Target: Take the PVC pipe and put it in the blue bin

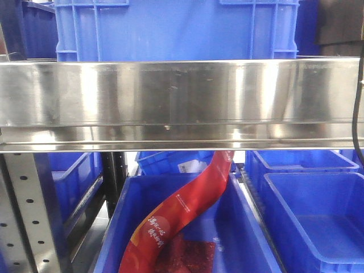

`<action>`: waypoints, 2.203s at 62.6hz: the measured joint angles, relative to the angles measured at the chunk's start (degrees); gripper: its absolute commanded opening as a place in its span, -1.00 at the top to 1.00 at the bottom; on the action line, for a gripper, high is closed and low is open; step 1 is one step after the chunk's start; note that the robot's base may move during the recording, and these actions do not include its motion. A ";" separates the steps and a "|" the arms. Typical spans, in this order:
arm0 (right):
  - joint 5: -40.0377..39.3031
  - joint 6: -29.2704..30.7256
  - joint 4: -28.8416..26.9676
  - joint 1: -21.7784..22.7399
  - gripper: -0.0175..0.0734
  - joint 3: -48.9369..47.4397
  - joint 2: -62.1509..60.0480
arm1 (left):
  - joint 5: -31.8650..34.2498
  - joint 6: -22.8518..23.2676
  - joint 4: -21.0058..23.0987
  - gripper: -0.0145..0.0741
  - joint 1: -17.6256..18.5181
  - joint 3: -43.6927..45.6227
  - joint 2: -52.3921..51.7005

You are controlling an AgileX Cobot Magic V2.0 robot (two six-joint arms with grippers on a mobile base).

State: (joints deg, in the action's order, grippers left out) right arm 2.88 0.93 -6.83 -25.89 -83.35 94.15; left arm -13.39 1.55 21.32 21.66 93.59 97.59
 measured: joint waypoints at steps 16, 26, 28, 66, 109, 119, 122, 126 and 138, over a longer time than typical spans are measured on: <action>2.82 0.00 0.00 0.00 -0.16 0.00 0.00 | 0.00 0.00 0.00 -0.24 0.00 0.00 0.00; 3.59 0.00 0.00 -0.10 -0.03 0.00 0.00 | 0.00 0.00 -1.04 -0.04 0.00 0.00 0.00; 3.71 0.00 0.00 -0.10 0.02 0.00 0.00 | 0.00 0.00 -2.26 0.08 0.00 0.00 0.00; 12.77 0.00 0.00 1.67 0.98 0.00 -7.19 | -7.54 -2.10 -12.88 0.92 0.00 0.00 -4.11; 22.70 0.00 0.00 8.33 0.98 1.71 -17.27 | -8.72 -6.24 -13.09 0.92 -2.64 -10.71 -17.02; 18.60 0.00 0.00 8.33 0.98 10.05 -20.27 | -4.71 -6.34 -13.09 0.92 -2.93 -20.38 -21.59; 16.10 0.00 0.00 8.33 0.98 12.95 -21.48 | -3.36 -6.34 -12.98 0.92 -3.34 -23.13 -23.05; 12.26 0.00 0.12 8.33 0.98 17.92 -23.81 | -1.48 -6.34 -12.61 0.92 -4.51 -26.59 -25.11; 5.50 0.00 0.01 10.09 0.98 29.93 -31.49 | 4.85 -6.34 -10.66 0.92 -8.78 -37.45 -31.95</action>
State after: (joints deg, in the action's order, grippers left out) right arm 8.38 0.93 -6.82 -15.80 -53.42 62.66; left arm -8.54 -4.79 10.66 12.88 56.13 65.64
